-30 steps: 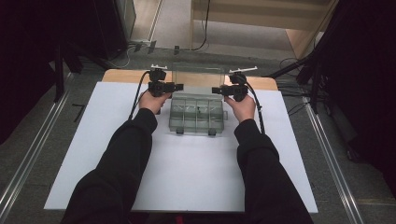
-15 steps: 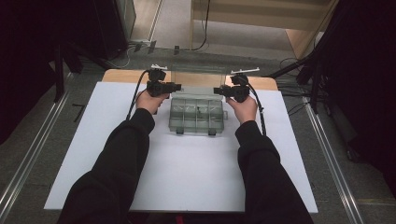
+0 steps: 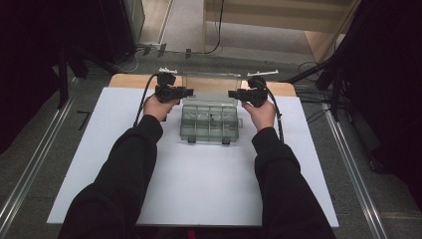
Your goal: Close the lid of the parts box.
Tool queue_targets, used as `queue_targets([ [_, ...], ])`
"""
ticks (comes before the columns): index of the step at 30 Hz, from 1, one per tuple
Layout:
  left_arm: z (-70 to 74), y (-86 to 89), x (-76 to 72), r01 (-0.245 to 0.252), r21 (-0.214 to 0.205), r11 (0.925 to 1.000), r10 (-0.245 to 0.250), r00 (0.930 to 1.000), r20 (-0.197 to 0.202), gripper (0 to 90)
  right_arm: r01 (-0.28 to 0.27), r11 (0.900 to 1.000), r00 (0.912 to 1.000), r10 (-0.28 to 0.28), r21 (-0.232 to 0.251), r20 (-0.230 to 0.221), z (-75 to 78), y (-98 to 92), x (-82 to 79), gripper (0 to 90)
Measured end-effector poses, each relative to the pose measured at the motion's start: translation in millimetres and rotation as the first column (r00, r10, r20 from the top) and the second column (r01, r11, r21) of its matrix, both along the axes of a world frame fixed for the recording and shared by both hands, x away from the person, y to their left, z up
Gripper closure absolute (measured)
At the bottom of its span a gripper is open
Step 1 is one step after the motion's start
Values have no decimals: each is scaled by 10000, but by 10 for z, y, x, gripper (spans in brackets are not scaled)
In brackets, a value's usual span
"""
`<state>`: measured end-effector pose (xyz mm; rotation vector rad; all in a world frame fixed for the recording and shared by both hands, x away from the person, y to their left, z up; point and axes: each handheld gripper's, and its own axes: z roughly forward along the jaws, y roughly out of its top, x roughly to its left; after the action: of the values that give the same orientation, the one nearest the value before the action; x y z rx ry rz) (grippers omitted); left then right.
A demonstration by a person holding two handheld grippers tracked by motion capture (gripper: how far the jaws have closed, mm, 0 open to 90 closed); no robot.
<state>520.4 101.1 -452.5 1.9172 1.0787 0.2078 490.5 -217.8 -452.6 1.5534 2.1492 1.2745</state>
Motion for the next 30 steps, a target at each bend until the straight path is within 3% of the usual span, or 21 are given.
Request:
queue_targets([
  [3, 8, -3, -8, 55, 81, 10000, -55, 10000, 10, 555, -21, 9997, 10000, 22, -224, 62, 5, -4, -15, 574],
  [10, 30, 5, -27, 198, -14, 9998, -198, 9998, -78, 516, -115, 9998, 9998, 118, -180, 141, 3, -28, -47, 607],
  [22, 85, 86, -83, 411, 77, 9991, -411, 9991, -65, 431, -129, 9998, 9997, 132, -152, 206, -3, -33, -73, 605],
  [30, 66, 229, -95, 345, -23, 9994, -346, 9987, -377, 394, -117, 9999, 9996, 120, -103, 266, -14, -35, -94, 603],
])
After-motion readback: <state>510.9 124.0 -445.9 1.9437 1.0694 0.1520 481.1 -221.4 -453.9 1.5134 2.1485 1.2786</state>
